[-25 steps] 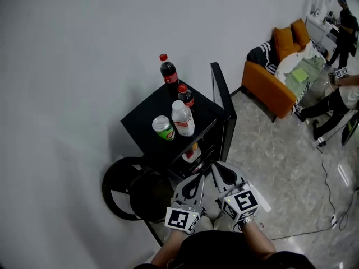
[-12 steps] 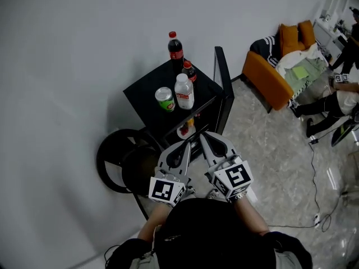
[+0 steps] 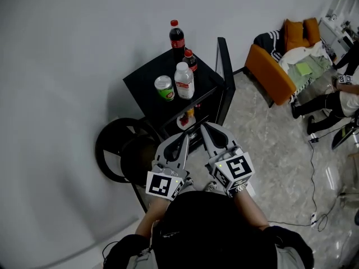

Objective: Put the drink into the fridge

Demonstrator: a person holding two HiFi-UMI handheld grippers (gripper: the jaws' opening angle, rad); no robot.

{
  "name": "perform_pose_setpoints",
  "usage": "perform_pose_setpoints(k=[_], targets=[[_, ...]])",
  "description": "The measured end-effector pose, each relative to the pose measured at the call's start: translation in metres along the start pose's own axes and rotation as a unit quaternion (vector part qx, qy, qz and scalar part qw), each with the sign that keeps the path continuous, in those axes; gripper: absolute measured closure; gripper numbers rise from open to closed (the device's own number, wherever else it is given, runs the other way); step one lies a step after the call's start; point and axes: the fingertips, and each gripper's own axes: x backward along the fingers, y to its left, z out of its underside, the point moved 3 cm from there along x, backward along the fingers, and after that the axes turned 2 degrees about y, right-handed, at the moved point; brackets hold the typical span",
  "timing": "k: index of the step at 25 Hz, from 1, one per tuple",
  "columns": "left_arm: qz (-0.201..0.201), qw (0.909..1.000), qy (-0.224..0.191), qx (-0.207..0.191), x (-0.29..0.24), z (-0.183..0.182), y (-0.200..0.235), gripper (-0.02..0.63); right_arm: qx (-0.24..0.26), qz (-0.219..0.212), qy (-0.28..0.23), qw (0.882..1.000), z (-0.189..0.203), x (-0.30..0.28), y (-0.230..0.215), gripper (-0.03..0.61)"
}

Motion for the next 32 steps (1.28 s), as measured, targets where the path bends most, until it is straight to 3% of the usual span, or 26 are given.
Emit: perform_pose_setpoints(k=[3,17,21,27,30,32], targets=[[-0.007,0.9999,-0.007,0.014,0.001,0.000,-0.002,0.605,-0.001,-0.002,-0.001,1.000,0.002,0.005,-0.003,0.565],[-0.015,0.9998,0.012,-0.004,-0.003,0.009,-0.019,0.604,-0.018,-0.005,0.008,1.000,0.018,0.025,-0.024,0.565],[-0.021,0.9997,0.002,-0.011,-0.010,0.006,-0.001,0.604,-0.007,-0.009,0.017,1.000,0.019,0.007,-0.031,0.565],[-0.030,0.9995,-0.005,0.009,-0.020,0.008,0.046,0.604,0.025,-0.030,0.039,0.998,0.018,-0.041,-0.034,0.563],[-0.024,0.9996,-0.011,0.009,-0.031,0.005,0.072,0.604,0.016,-0.036,0.041,0.998,0.011,-0.066,-0.038,0.561],[-0.013,0.9997,-0.019,0.009,-0.042,0.001,0.086,0.604,0.014,-0.041,0.040,0.998,0.009,-0.083,-0.047,0.505]])
